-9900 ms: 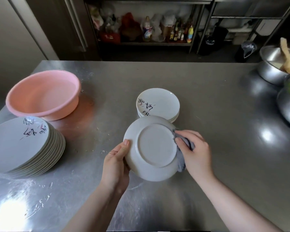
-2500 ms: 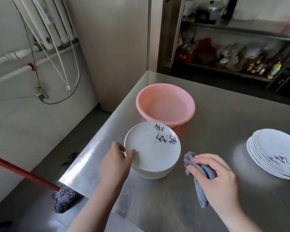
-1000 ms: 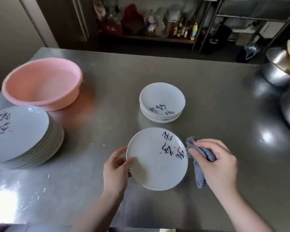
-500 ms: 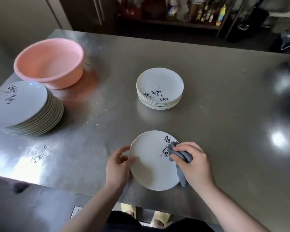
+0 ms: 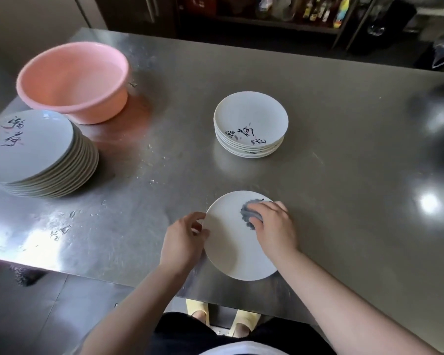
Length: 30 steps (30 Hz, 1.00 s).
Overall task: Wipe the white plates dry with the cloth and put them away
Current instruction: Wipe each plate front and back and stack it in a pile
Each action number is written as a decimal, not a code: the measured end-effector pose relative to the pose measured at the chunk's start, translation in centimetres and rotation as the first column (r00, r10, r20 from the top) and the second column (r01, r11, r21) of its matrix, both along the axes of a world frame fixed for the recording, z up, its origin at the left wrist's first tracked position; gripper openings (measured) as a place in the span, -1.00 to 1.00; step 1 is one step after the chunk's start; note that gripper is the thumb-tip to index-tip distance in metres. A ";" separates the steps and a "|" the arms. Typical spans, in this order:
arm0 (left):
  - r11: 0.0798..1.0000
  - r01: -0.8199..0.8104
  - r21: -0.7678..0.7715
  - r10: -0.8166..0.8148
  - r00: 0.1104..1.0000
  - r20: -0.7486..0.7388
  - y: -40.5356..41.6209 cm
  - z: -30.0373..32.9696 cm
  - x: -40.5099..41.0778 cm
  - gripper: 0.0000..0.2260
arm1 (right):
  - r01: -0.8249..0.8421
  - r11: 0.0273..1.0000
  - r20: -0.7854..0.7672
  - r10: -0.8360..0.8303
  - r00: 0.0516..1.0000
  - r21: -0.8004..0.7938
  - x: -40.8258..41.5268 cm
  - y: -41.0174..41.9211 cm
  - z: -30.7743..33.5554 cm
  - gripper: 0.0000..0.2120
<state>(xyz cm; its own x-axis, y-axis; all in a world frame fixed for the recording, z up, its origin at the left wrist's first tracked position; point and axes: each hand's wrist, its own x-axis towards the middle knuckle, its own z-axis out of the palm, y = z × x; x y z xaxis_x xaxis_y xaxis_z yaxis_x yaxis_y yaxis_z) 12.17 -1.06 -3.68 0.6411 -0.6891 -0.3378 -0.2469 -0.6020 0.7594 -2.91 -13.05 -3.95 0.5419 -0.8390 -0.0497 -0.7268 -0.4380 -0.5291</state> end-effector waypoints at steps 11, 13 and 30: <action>0.998 -0.054 -0.040 0.053 0.999 -0.006 0.1 -0.5 -0.2 -0.73 | -0.377 0.910 -0.026 0.387 0.922 0.171 -2.8 2.4 0.7 -0.73; 1.000 -0.021 -0.007 0.021 1.000 -0.005 -0.1 -0.3 0.2 -0.75 | -0.357 0.917 -0.048 0.371 0.928 0.178 -2.5 1.6 0.9 -0.74; 0.948 0.239 0.211 -0.228 0.971 -0.075 -2.7 0.9 4.0 -0.87 | -0.025 0.999 0.052 0.026 0.998 -0.021 2.4 -0.3 0.0 -0.80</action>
<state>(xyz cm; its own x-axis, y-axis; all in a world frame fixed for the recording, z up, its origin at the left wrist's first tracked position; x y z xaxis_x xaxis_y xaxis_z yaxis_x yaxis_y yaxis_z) 16.22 -3.72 -2.80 0.4500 -0.7240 -0.5228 -0.3660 -0.6835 0.6315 -0.51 -13.37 -3.93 0.5647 -0.8253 -0.0040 -0.6869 -0.4673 -0.5567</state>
